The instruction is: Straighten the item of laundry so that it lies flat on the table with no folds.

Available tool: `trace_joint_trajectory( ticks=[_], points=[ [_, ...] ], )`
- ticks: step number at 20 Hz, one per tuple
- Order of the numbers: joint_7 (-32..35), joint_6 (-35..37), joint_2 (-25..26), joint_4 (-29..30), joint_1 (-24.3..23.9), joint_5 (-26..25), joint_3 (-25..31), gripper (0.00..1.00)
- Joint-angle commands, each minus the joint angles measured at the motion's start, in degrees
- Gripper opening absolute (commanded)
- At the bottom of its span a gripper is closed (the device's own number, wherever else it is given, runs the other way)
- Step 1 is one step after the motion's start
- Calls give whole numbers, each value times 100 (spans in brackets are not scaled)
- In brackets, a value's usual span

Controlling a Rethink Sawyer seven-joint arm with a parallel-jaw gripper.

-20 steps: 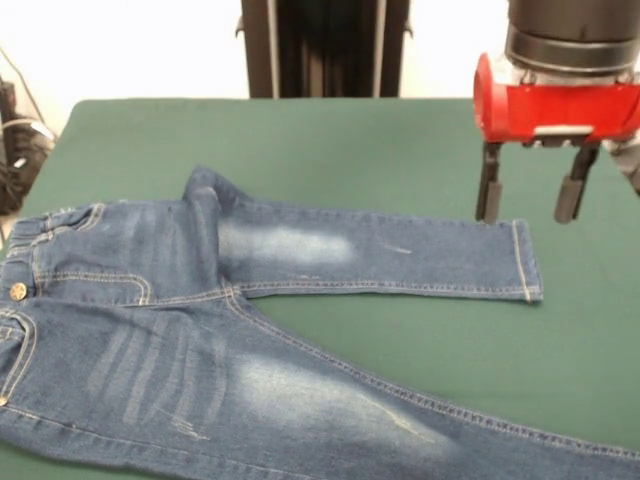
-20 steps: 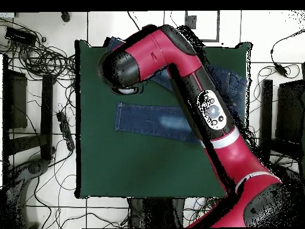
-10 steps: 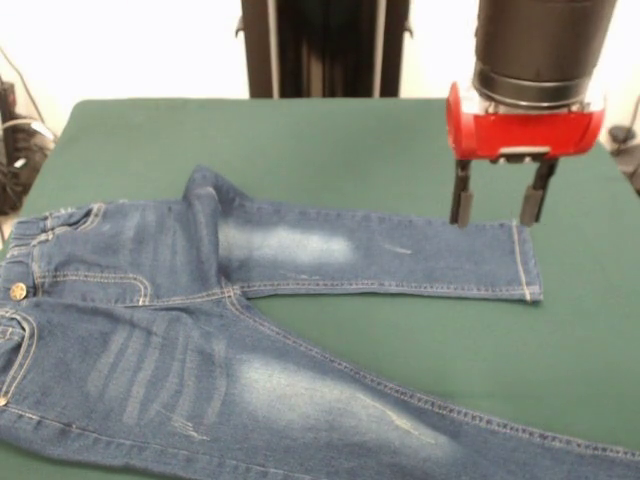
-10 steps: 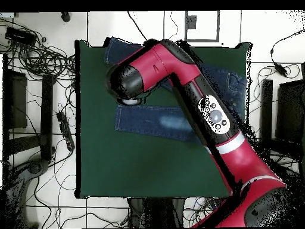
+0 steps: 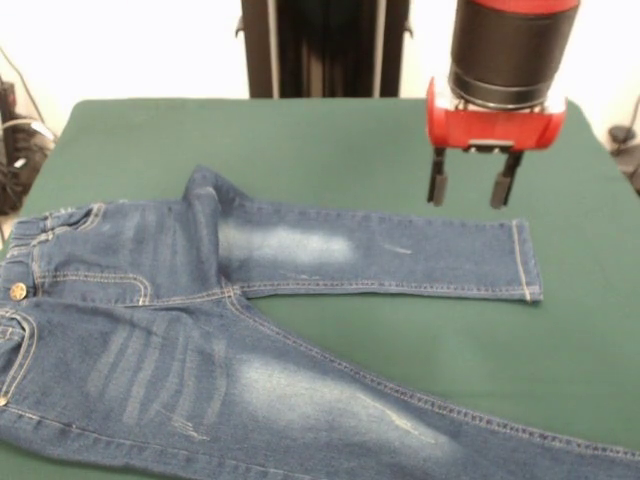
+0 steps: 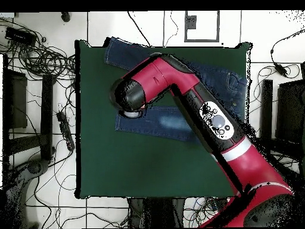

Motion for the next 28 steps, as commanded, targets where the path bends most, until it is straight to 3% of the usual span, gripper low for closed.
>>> trace_joint_trajectory(
  ticks=[1, 10, 14, 16, 20, 28],
  points=[
    [1314, -936, -183, 578, 229, 27, -1383, 100],
    [959, -1818, -124, 530, 135, 214, -1912, 100],
    [505, -1737, -312, 468, 18, 901, -1988, 100],
    [581, -1722, -534, 557, -25, 1125, -2081, 100],
    [1009, -2064, -794, 447, 99, 1147, -2327, 100],
    [567, -2141, -521, -133, 443, 1447, -2803, 100]
  ],
)
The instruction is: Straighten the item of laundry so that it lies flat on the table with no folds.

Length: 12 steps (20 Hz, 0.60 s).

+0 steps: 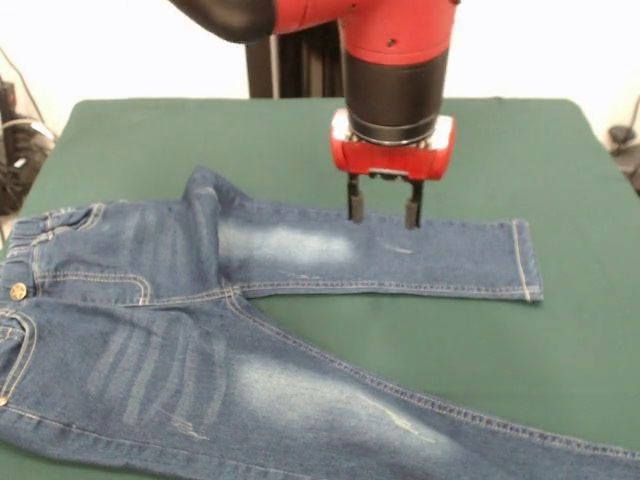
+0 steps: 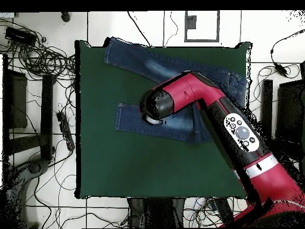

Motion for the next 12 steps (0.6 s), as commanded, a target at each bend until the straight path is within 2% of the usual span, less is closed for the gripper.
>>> trace_joint_trajectory(
  ticks=[1, 6, 12],
  points=[
    [506, -410, 242, -392, 504, 245, -947, 100],
    [222, -721, 582, -734, 725, 375, -1142, 100],
    [178, -878, 628, -761, 889, 489, -1410, 100]
  ],
)
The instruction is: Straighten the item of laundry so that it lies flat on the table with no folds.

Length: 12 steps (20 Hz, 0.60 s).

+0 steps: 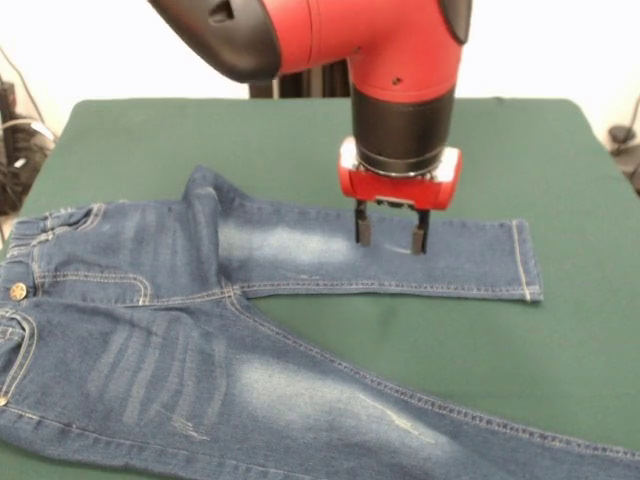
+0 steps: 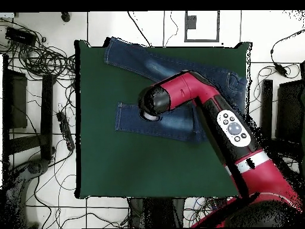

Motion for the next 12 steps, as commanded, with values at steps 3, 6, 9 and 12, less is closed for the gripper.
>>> trace_joint_trajectory(
  ticks=[3, 6, 9, 12],
  points=[
    [8, -471, 532, -382, 483, 312, -820, 100],
    [-178, -425, 557, -426, 514, 464, -878, 100],
    [-348, -306, 590, -522, 558, 629, -943, 0],
    [-491, -256, 636, -639, 598, 789, -979, 0]
  ],
)
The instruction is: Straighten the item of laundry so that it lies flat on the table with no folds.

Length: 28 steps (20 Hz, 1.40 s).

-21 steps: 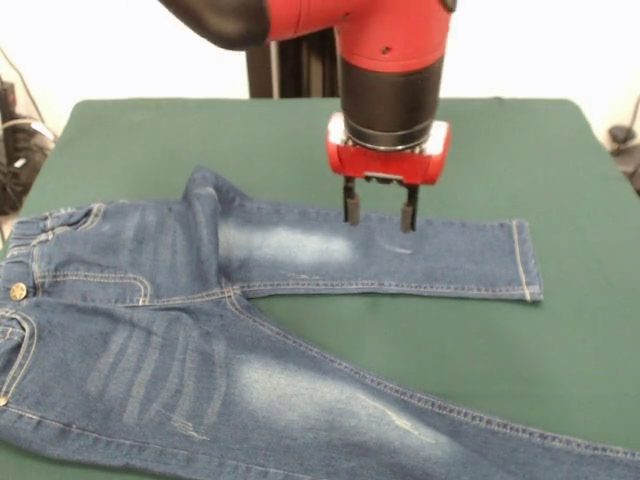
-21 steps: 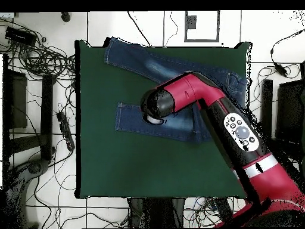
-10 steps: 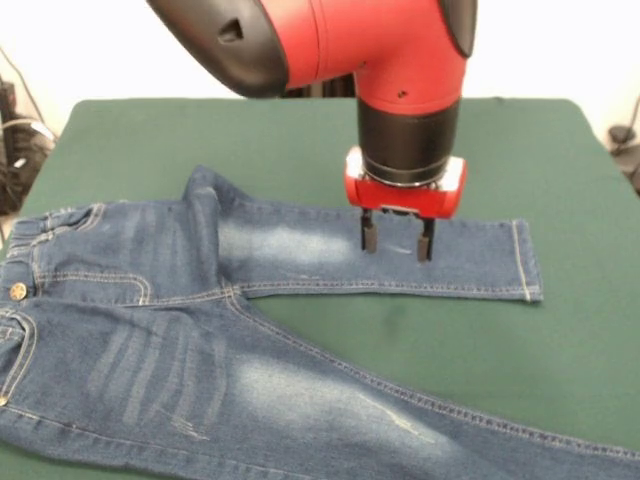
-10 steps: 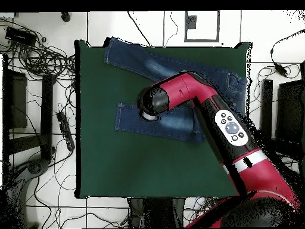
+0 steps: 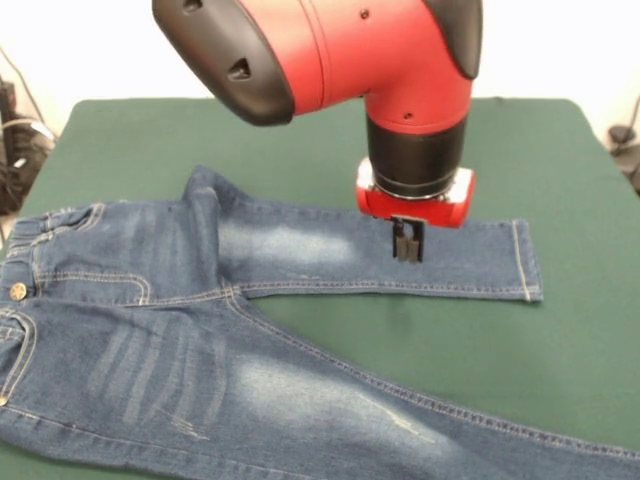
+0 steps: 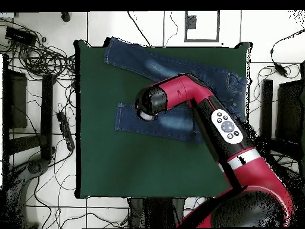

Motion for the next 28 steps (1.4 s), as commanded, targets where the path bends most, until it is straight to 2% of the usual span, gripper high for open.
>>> trace_joint_trajectory(
  ticks=[1, 6, 13, 22, 25, 28],
  points=[
    [-545, -30, 470, -453, 319, 343, -521, 0],
    [-853, -46, 617, -657, 335, 569, -485, 0],
    [-1894, -164, 1107, -958, 345, 769, -168, 0],
    [-2234, 906, 1161, -1000, 444, 1260, -302, 0],
    [-2364, 1318, 1242, -1175, 530, 1361, -364, 0],
    [-2322, 1273, 1066, -825, 405, 1393, -329, 0]
  ],
)
